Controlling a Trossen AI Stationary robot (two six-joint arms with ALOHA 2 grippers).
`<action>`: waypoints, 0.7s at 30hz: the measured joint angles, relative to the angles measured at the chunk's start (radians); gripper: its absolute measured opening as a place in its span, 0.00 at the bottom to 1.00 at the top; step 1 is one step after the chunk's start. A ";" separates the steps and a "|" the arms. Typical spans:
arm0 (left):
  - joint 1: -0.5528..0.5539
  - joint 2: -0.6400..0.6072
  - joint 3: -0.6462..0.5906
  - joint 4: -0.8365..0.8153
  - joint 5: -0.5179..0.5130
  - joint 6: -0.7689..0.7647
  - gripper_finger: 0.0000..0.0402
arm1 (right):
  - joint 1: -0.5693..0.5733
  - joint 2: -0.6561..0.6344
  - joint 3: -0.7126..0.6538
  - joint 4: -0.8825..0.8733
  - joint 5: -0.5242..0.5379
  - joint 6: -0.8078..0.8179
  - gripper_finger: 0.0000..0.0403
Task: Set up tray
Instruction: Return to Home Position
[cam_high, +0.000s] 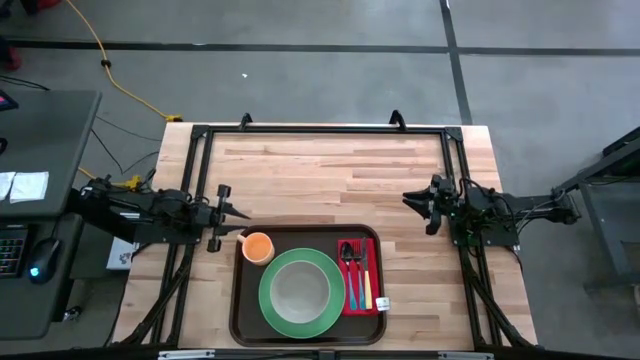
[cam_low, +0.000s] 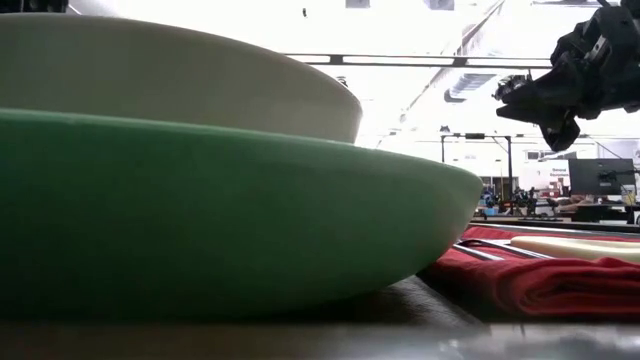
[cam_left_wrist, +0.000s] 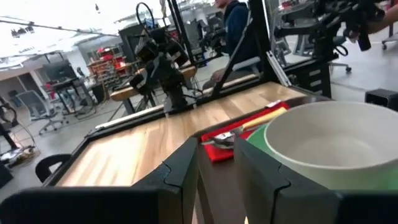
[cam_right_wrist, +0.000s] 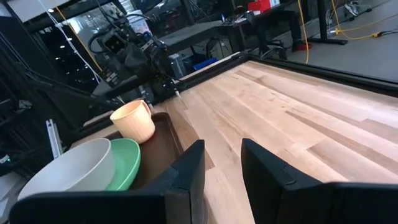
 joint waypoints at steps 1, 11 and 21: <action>0.000 0.000 0.000 -0.006 0.000 0.000 0.34 | 0.000 0.000 0.000 0.000 0.000 0.000 0.21; 0.000 0.000 0.000 -0.022 0.001 0.000 0.34 | 0.000 0.000 0.000 0.000 0.000 -0.003 0.21; 0.000 0.000 0.001 -0.024 0.002 0.000 0.34 | 0.000 0.000 -0.001 0.008 0.019 0.022 0.21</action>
